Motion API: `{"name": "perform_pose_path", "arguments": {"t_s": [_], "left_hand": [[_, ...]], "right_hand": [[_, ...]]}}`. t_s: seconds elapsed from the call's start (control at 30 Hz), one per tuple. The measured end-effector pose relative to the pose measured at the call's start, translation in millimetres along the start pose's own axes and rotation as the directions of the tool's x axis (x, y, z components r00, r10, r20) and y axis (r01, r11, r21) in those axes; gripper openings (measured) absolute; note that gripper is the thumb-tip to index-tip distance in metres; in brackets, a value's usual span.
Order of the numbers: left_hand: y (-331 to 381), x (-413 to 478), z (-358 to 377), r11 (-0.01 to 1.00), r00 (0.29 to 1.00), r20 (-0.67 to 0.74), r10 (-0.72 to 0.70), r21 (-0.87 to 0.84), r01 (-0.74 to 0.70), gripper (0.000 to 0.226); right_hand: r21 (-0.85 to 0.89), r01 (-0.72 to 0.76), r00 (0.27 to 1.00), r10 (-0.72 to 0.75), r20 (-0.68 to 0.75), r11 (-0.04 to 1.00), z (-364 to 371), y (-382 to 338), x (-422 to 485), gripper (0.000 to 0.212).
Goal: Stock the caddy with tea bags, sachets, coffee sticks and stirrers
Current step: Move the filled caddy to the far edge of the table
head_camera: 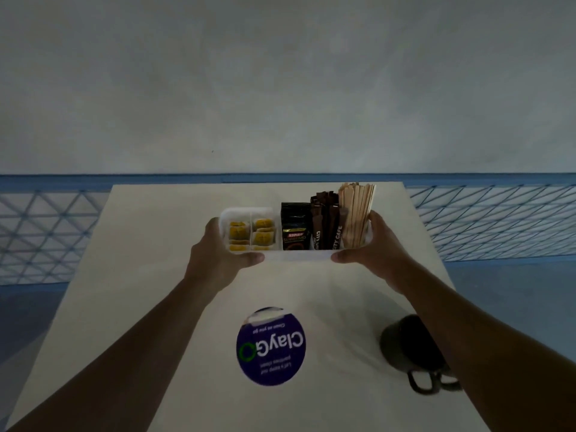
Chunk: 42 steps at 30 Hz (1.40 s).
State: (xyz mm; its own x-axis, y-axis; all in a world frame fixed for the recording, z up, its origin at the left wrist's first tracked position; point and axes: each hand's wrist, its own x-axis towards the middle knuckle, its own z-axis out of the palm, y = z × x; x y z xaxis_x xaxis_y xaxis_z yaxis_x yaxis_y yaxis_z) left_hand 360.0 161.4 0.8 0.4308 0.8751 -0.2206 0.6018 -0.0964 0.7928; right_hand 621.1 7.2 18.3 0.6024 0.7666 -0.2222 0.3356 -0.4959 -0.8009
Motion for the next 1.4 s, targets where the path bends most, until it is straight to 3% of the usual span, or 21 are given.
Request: {"name": "perform_pose_path", "arguments": {"t_s": [0.4, 1.1, 1.2, 1.33, 1.4], "left_hand": [[63.1, 91.0, 77.7, 0.999, 1.0, -0.026, -0.01, -0.034, 0.009, 0.085], [69.4, 122.9, 111.7, 0.994, 0.994, -0.015, -0.106, -0.019, 0.106, 0.087], [74.5, 117.4, 109.1, 0.993, 0.993, -0.004, -0.114, -0.012, 0.114, 0.091], [77.8, 103.3, 99.2, 0.988, 0.987, -0.033, -0.157, 0.0, 0.157, 0.106], [78.9, 92.3, 92.9, 0.982, 0.98, -0.061, -0.188, 0.008, 0.189, 0.104]], "right_hand": [[0.056, -0.018, 1.0, 0.018, -0.011, 0.998, -67.8, 28.3, 107.1, 0.096], [0.049, -0.053, 0.998, 0.052, 0.028, 0.997, -65.7, 58.0, 154.3, 0.093], [0.046, -0.067, 0.998, 0.066, 0.019, 0.997, -67.4, 56.8, 150.3, 0.097], [0.061, -0.145, 0.989, 0.146, -0.024, 0.988, -72.2, 57.2, 141.1, 0.119], [0.07, -0.162, 0.985, 0.166, -0.048, 0.984, -77.2, 56.1, 132.3, 0.119]]}}
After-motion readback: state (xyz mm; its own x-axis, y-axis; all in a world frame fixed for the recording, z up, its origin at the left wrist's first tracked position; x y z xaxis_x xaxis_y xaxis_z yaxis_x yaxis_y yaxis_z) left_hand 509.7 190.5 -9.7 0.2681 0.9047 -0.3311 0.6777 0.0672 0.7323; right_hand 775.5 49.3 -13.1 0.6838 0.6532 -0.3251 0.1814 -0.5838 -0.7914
